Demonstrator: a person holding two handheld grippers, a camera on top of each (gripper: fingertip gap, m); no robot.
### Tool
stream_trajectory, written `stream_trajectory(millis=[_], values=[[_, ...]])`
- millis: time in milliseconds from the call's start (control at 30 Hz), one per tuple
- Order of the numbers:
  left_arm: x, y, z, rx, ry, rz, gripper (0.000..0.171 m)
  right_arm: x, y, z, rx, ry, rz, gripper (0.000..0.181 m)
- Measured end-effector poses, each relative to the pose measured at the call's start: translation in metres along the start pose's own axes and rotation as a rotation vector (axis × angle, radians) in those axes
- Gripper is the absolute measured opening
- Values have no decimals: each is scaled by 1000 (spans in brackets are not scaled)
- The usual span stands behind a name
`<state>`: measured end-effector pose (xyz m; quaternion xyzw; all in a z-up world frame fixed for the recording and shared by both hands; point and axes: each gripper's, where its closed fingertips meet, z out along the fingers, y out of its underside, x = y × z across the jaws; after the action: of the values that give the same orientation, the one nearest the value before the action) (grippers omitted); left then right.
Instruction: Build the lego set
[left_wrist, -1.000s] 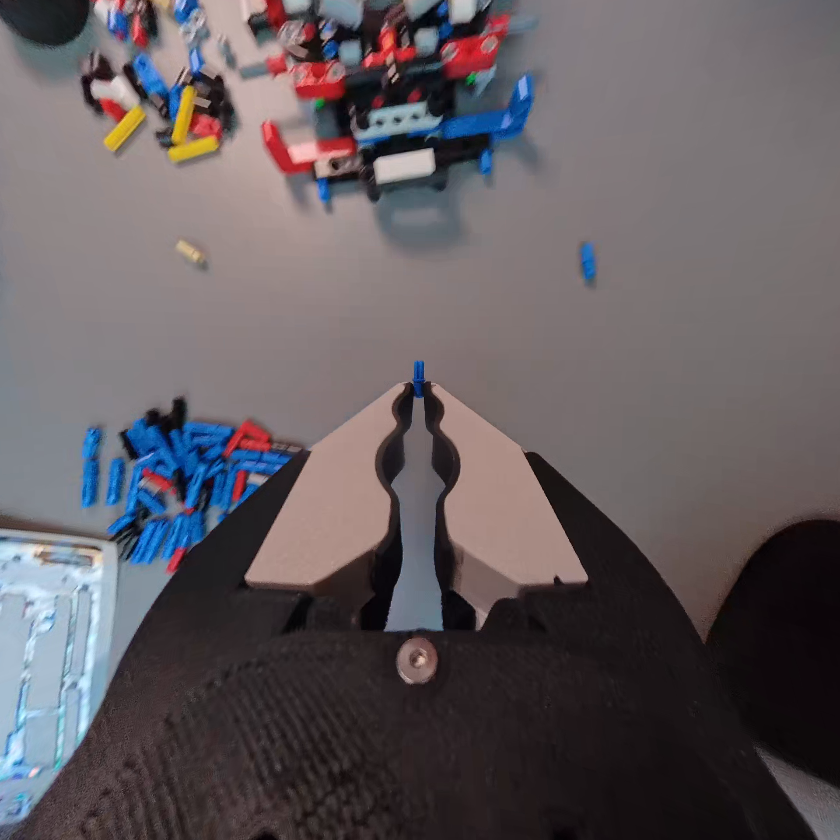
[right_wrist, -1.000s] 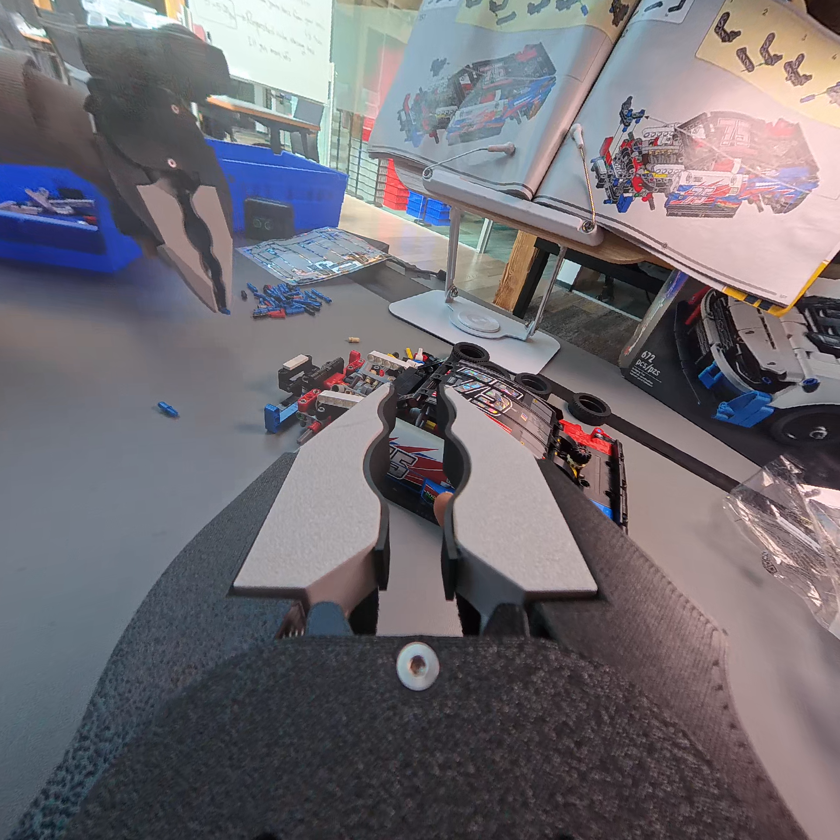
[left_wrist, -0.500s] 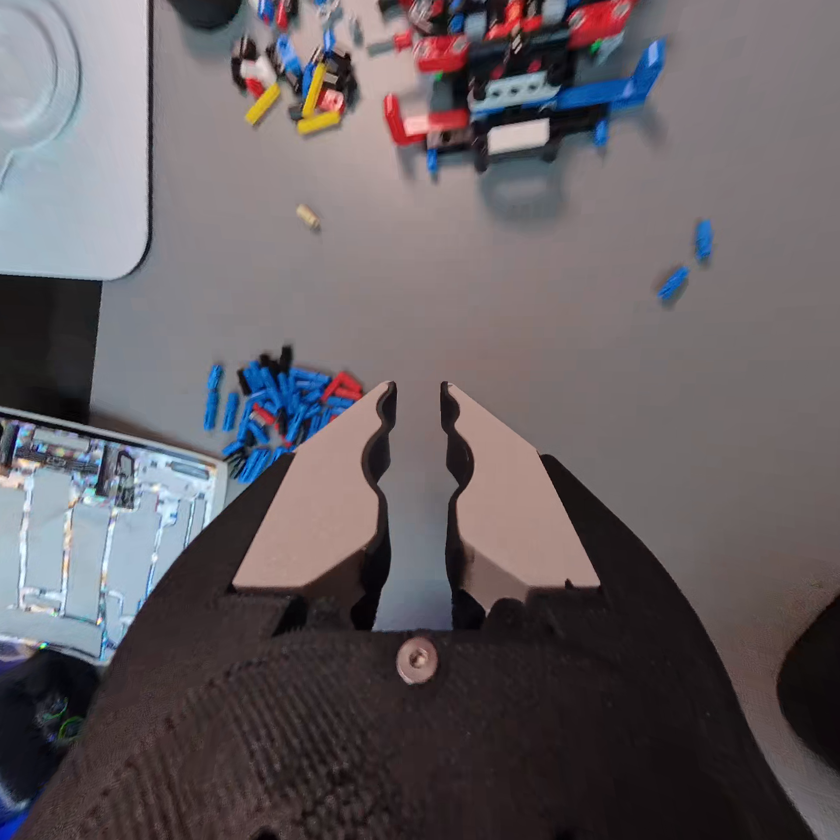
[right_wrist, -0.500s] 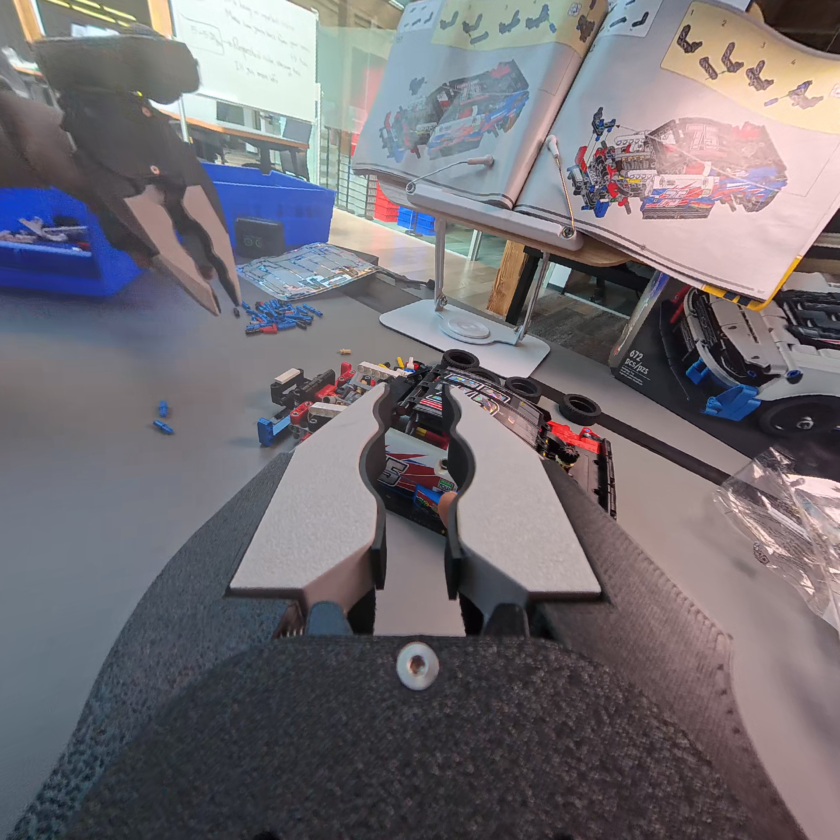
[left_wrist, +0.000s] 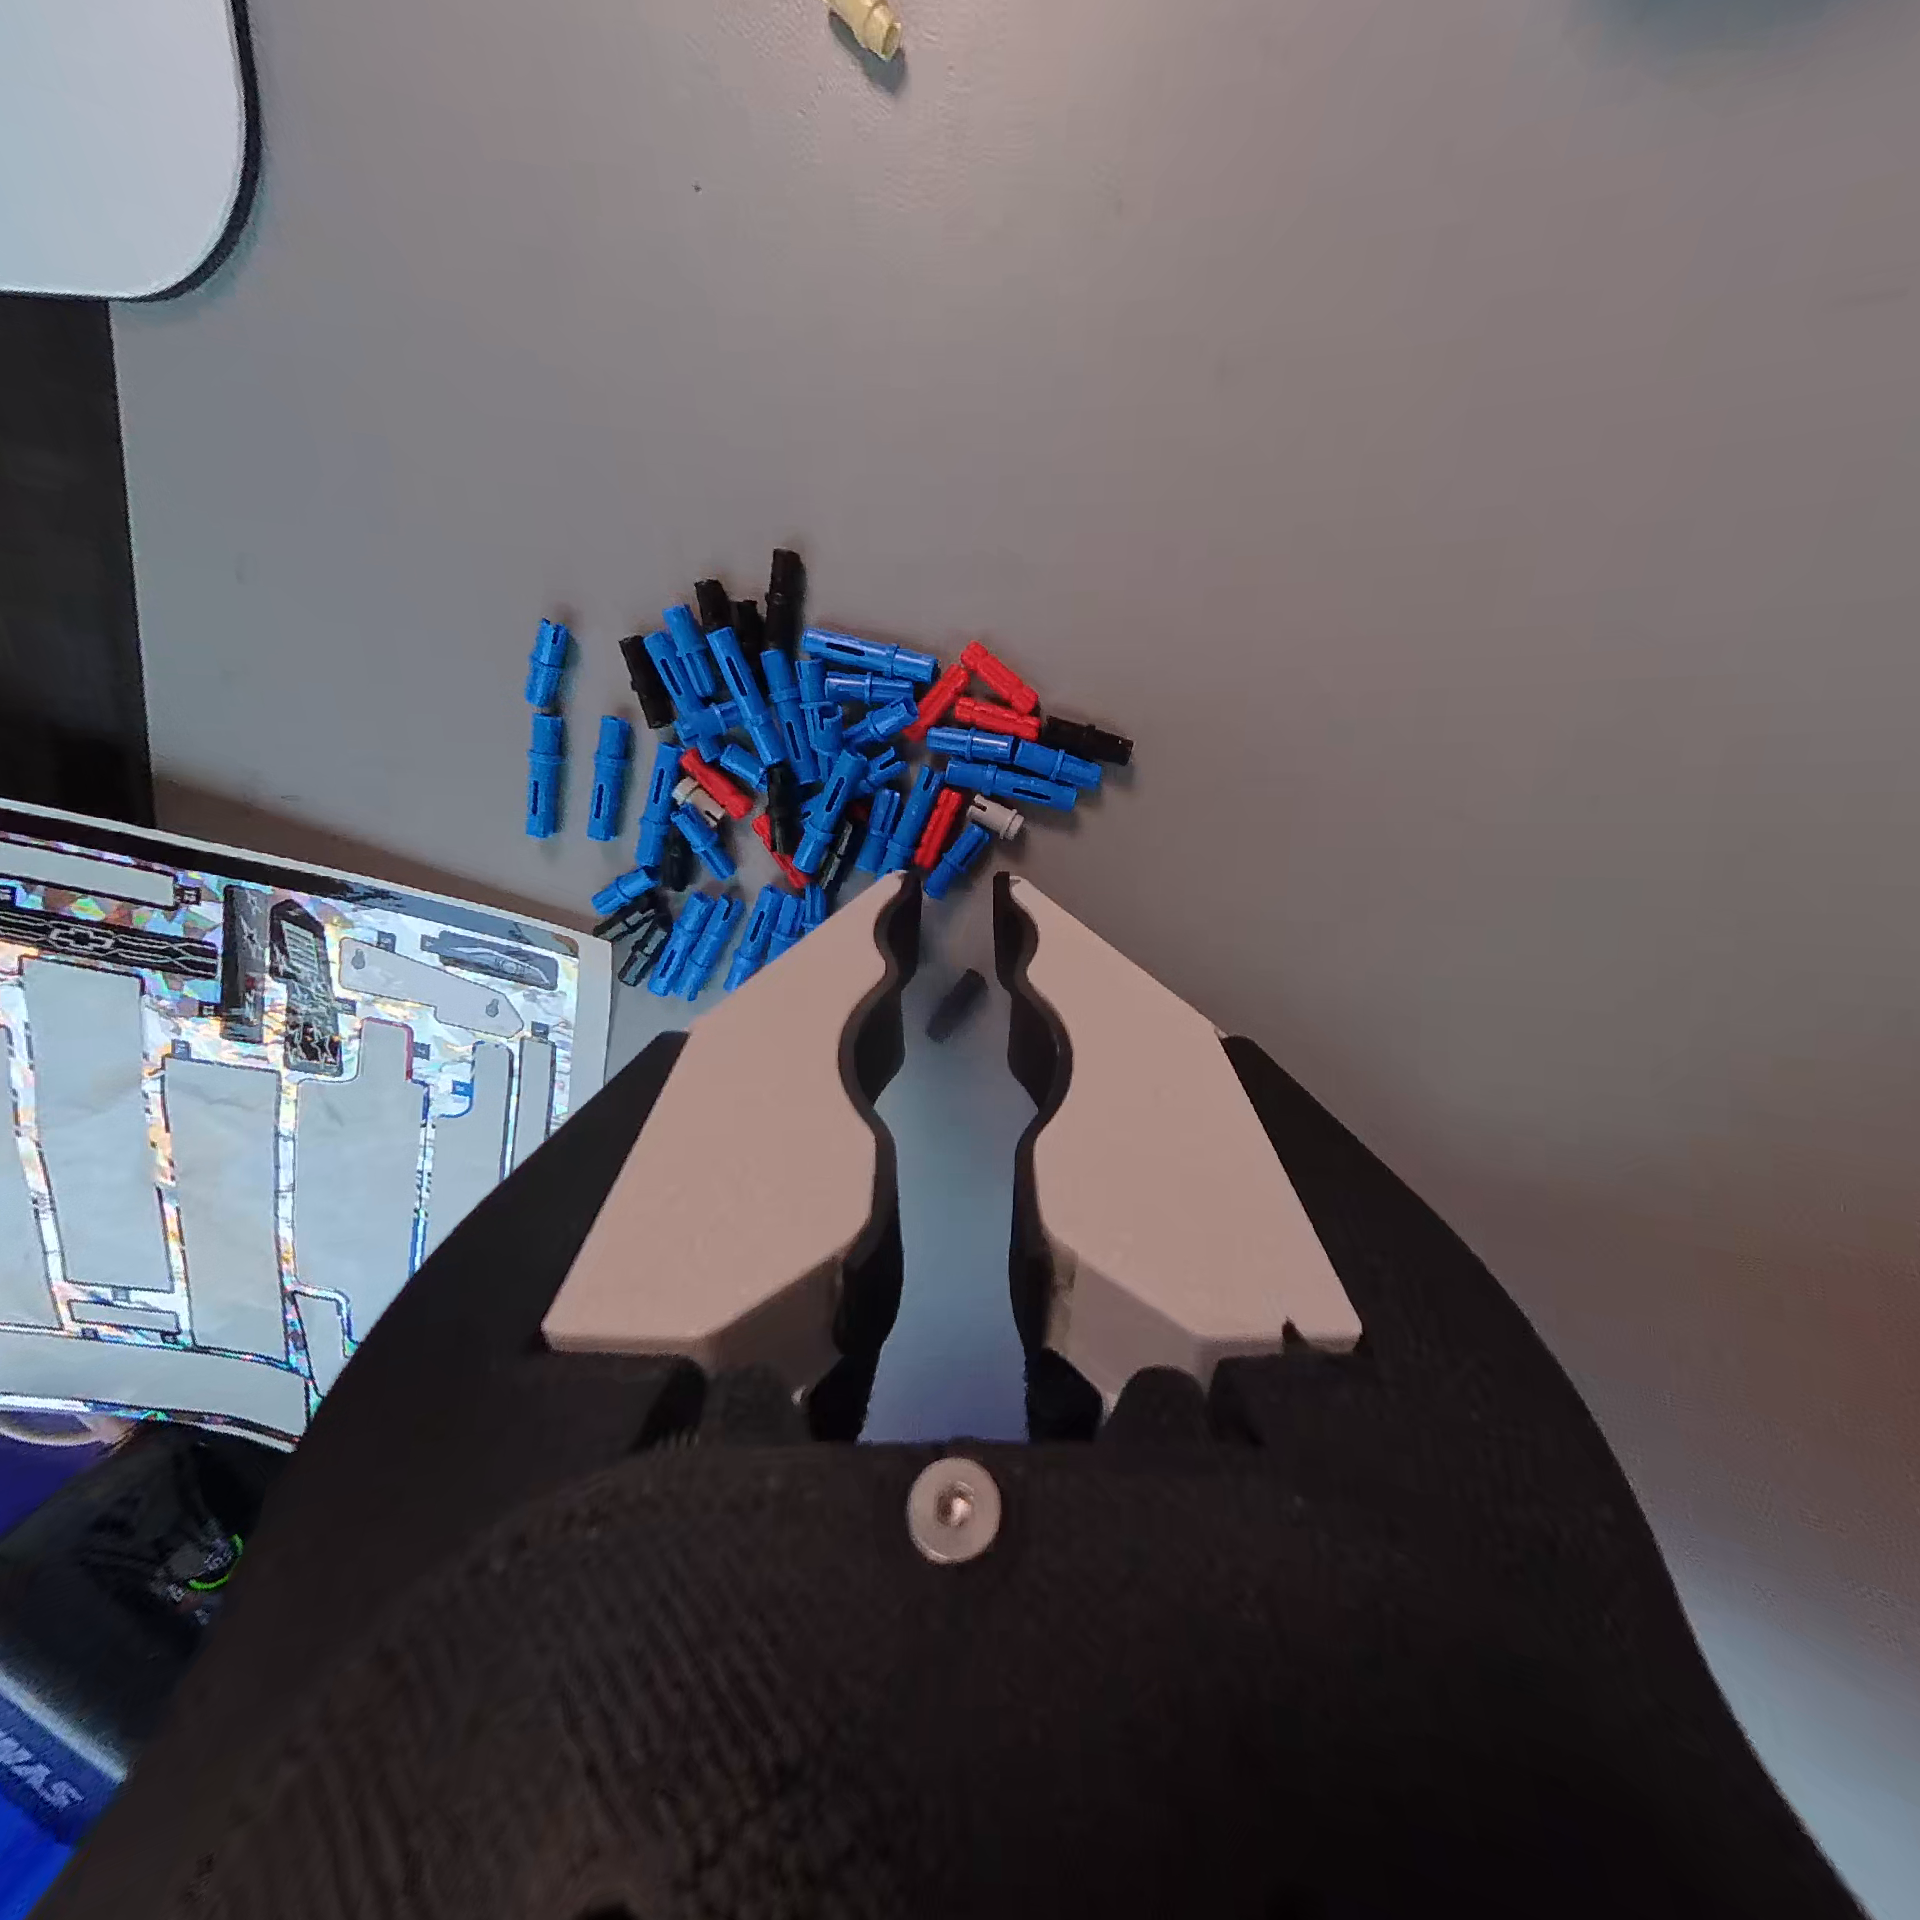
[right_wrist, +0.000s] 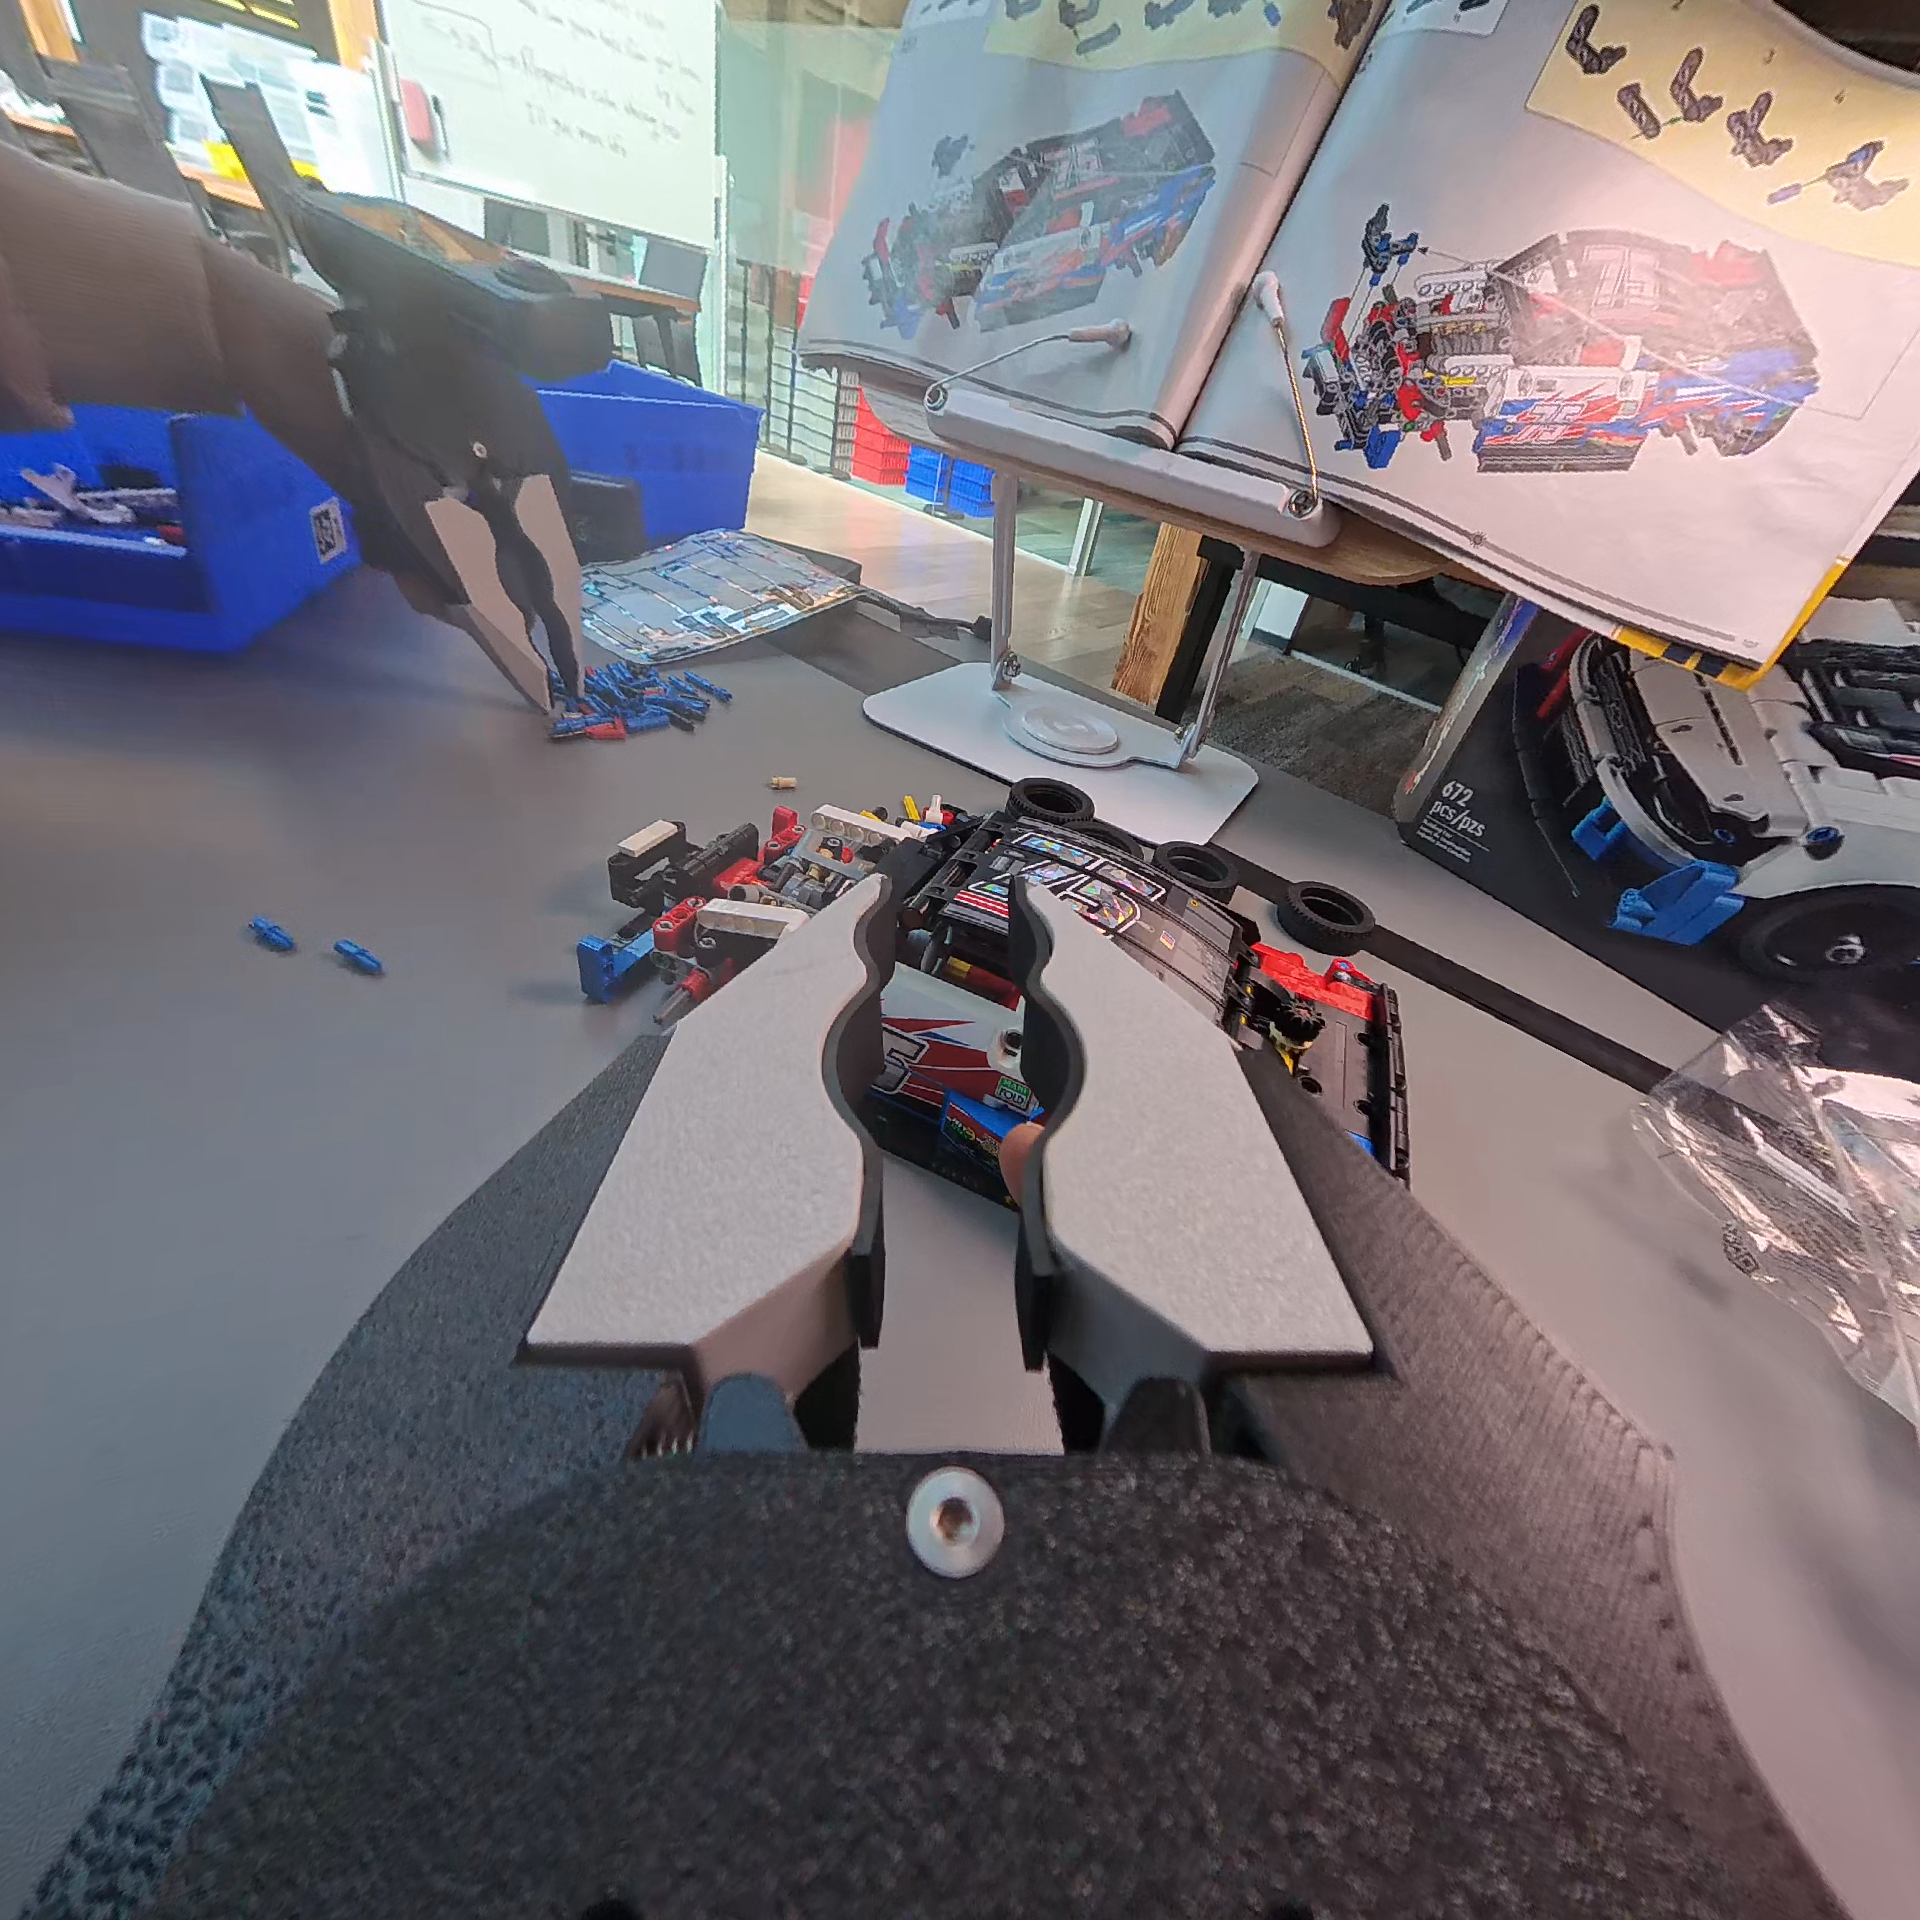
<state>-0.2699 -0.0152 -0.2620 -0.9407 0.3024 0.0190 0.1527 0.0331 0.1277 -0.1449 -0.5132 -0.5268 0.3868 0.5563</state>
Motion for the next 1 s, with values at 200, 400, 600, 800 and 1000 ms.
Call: stream_trajectory(millis=[200, 400, 600, 800, 1000], values=[[3, -3, 1, 7, 17, 9, 7, 0, 2, 1, -6, -2, 2, 19], [16, -6, -3, 20, 38, -9, 6, 0, 2, 1, -6, -1, -2, 18], [93, -58, -35, 211, 80, -15, 1, 0, 0, 1, 1, -4, 6, 18], [155, -79, -5, 224, 88, -49, 0, -6, 0, 2, -2, -15, -14, 18], [165, -85, 0, 267, 50, -110, 0, -9, -3, 1, 7, -11, -7, 17]])
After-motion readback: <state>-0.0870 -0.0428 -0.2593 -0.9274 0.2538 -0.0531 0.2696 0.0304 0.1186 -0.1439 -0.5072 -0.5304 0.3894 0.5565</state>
